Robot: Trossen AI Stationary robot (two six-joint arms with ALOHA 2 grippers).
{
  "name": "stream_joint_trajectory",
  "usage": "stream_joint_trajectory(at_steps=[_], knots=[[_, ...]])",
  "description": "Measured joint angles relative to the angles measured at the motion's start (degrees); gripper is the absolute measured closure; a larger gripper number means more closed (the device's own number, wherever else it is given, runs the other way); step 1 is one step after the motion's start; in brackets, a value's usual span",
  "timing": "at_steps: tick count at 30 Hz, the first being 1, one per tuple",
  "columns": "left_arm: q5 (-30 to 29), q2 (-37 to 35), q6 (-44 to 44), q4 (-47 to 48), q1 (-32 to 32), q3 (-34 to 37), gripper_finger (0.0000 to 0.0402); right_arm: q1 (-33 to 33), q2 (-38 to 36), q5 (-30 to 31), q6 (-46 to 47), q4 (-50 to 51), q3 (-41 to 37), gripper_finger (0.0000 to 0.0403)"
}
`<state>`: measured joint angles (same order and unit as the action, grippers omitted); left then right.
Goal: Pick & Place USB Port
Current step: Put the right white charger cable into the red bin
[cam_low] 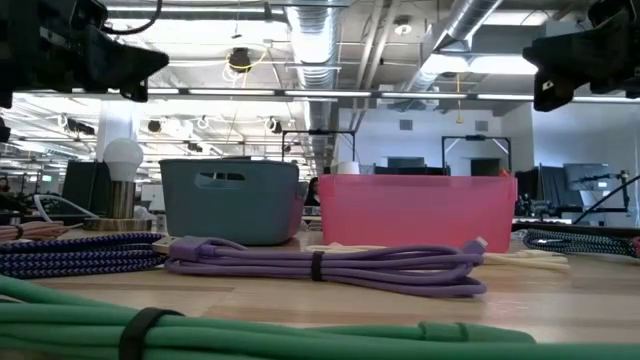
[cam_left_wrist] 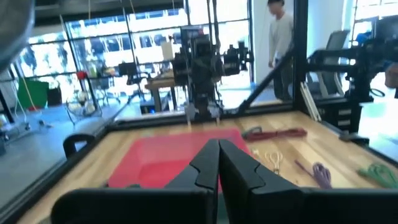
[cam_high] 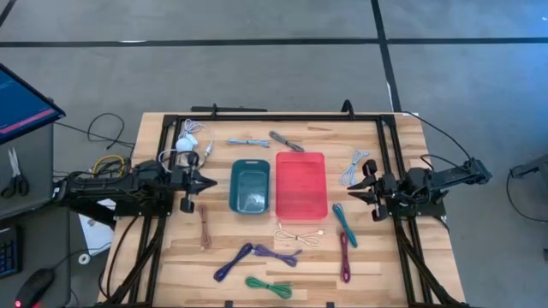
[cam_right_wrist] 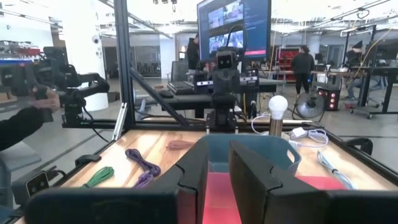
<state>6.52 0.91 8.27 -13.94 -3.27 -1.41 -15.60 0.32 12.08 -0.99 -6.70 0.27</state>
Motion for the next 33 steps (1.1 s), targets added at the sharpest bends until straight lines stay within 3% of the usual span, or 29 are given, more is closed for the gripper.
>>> stream_joint_trajectory(at_steps=[8, 16, 20, 33], knots=[[0.0, 0.0, -1.19, -0.74, 0.0, 0.0, 0.039, 0.01, -0.01, 0.1, 0.0, -1.8, 0.08, 0.0345], [-2.3, 0.0, -1.73, -1.17, -0.02, 0.0, 0.039, 0.03, 0.0, 7.6, 0.46, -0.08, 2.48, 0.0345], [-5.11, 0.0, -1.71, -1.45, -0.02, 0.0, 0.039, 0.03, -0.02, 7.74, 0.46, 0.24, 2.81, 0.0345], [-5.21, 0.0, -1.73, -1.56, -0.02, 0.0, 0.039, 0.01, 0.0, 7.67, 0.44, 0.72, 2.95, 0.0345]])
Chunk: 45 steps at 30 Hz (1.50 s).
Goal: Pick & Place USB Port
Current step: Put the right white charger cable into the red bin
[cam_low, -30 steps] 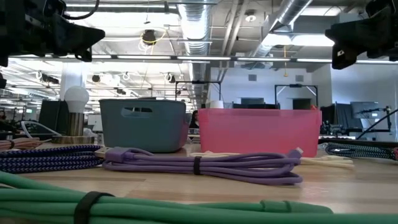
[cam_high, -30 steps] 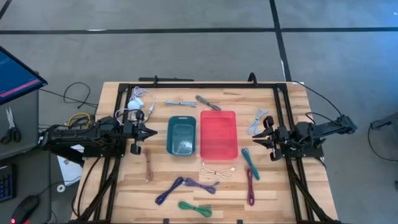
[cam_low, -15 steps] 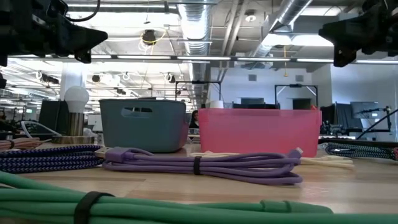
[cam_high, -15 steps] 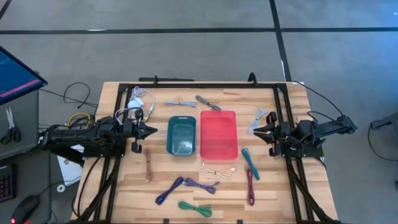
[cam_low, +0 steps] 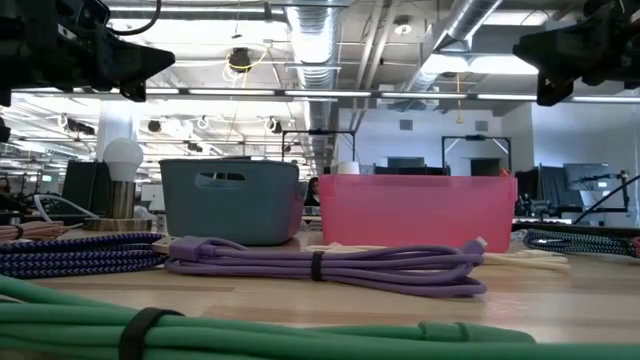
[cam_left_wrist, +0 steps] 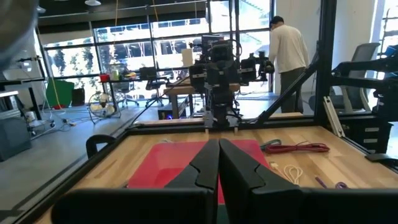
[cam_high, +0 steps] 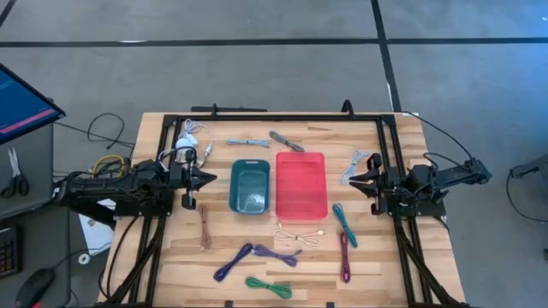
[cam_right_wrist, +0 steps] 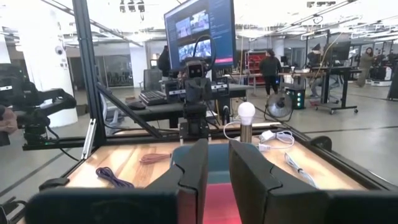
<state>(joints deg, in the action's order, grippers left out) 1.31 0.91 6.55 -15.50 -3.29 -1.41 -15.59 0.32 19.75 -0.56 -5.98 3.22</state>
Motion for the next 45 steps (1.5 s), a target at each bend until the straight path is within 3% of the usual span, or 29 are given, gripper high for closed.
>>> stream_joint_trajectory(at_steps=[8, 22, 27, 33, 41, 45], knots=[[-6.3, 2.71, -2.37, 0.05, 0.0, -1.31, 0.039, -0.02, 0.0, 6.41, -0.38, -0.04, 0.07, 0.0345], [-18.71, 24.34, 3.78, 0.01, -0.13, -14.15, 0.039, -0.02, 3.95, 18.17, -0.86, 13.29, 12.9, 0.0345], [-19.33, 28.69, 5.03, 0.03, -1.05, -16.61, 0.039, -0.02, 8.91, 21.36, 0.9, 18.43, 17.77, 0.0345], [-19.32, 29.66, 5.03, -0.01, -1.38, -16.87, 0.039, -0.02, 17.84, 22.59, 9.22, 33.58, 24.9, 0.0345], [-19.31, 29.62, 5.03, 0.01, -1.36, -16.87, 0.039, 0.02, 27.63, 24.04, 32.86, 54.98, 36.17, 0.0345], [-19.31, 29.62, 5.03, 0.01, -1.36, -16.87, 0.039, 0.02, 30.64, 23.95, 40.61, 61.03, 40.21, 0.0345]])
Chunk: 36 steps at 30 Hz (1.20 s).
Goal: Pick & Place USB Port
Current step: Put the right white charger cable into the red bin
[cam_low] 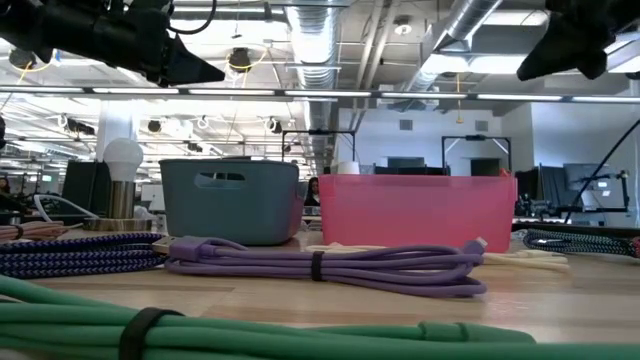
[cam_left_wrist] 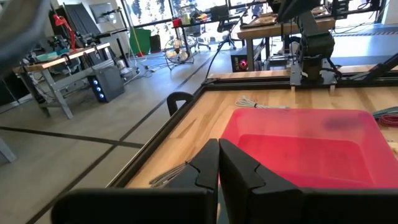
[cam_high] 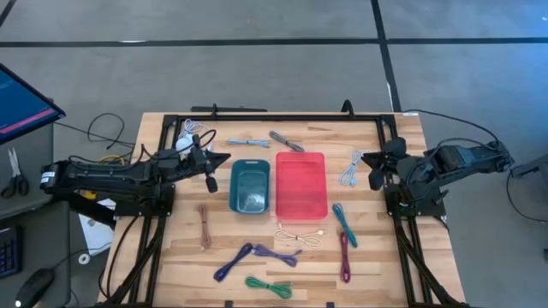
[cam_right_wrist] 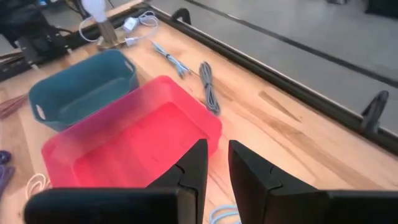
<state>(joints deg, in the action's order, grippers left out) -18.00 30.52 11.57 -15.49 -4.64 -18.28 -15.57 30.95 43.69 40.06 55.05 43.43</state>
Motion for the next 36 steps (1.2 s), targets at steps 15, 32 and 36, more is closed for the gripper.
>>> stream_joint_trajectory(at_steps=[15, 32, 36], knots=[[0.0, -0.02, 0.0, 0.0, 0.0, 0.0, 0.039, 1.31, 0.96, -3.32, -10.99, -3.8, 0.84, 0.0345], [0.0, -0.02, -0.02, 0.02, 0.0, 0.0, 0.039, 11.71, 12.23, -11.32, 7.8, 5.72, 0.84, 0.0341], [0.0, -0.02, -0.02, 0.02, 0.0, 0.0, 0.039, 18.14, 15.48, -13.24, 11.44, 7.56, 0.84, 0.0323]])
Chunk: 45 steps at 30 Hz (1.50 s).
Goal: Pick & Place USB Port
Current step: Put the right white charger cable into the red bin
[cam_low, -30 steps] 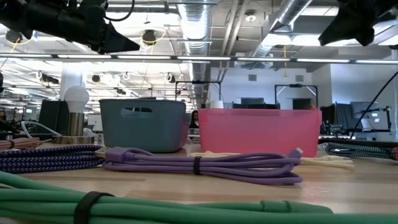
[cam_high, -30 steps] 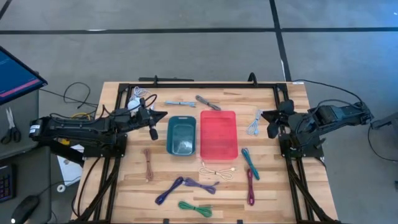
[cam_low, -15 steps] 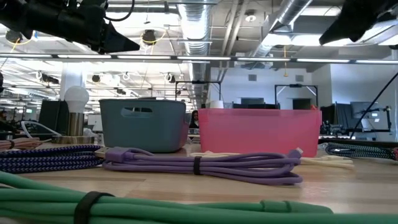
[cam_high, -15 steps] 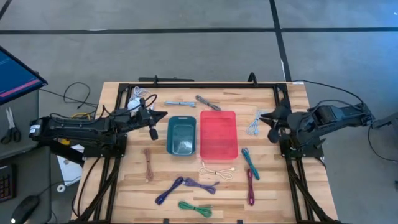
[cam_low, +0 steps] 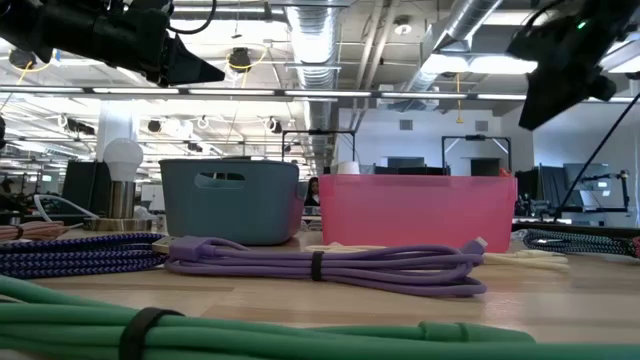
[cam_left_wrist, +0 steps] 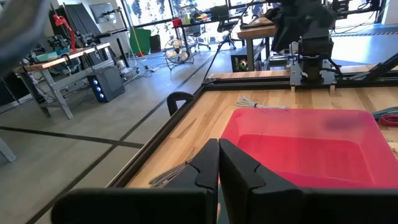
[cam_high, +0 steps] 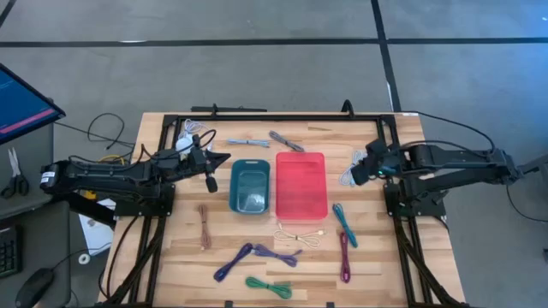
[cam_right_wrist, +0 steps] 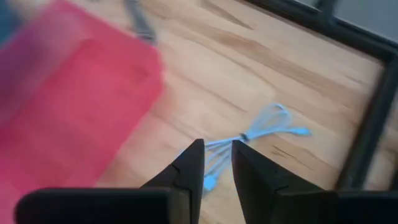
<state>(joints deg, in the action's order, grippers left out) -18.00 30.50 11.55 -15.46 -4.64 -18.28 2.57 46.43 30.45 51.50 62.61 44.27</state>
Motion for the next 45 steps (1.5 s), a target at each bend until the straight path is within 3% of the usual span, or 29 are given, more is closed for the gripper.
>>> stream_joint_trajectory(at_steps=[7, 15, 30, 36, 45], knots=[[0.0, 0.0, 0.0, 0.0, 0.0, 0.0, 0.039, 9.47, 5.37, -10.04, 0.05, -0.35, -0.02, 0.0252], [0.01, 0.0, 0.0, 0.2, 0.0, 0.02, 0.039, 12.67, 12.15, -14.32, 2.59, -3.23, -0.02, 0.0183], [0.02, -0.02, -0.02, 0.46, 0.02, 0.02, 0.039, 13.77, 28.11, -12.65, -1.09, -5.19, -0.02, 0.0195], [0.02, -0.02, -0.01, 0.46, 0.02, 0.03, 0.039, 13.77, 33.47, -12.46, -4.22, -11.85, -0.02, 0.02], [0.02, -0.02, -0.22, 1.94, 0.02, 0.09, 0.039, 17.42, 39.22, -16.05, -10.21, -14.45, -2.18, 0.02]])
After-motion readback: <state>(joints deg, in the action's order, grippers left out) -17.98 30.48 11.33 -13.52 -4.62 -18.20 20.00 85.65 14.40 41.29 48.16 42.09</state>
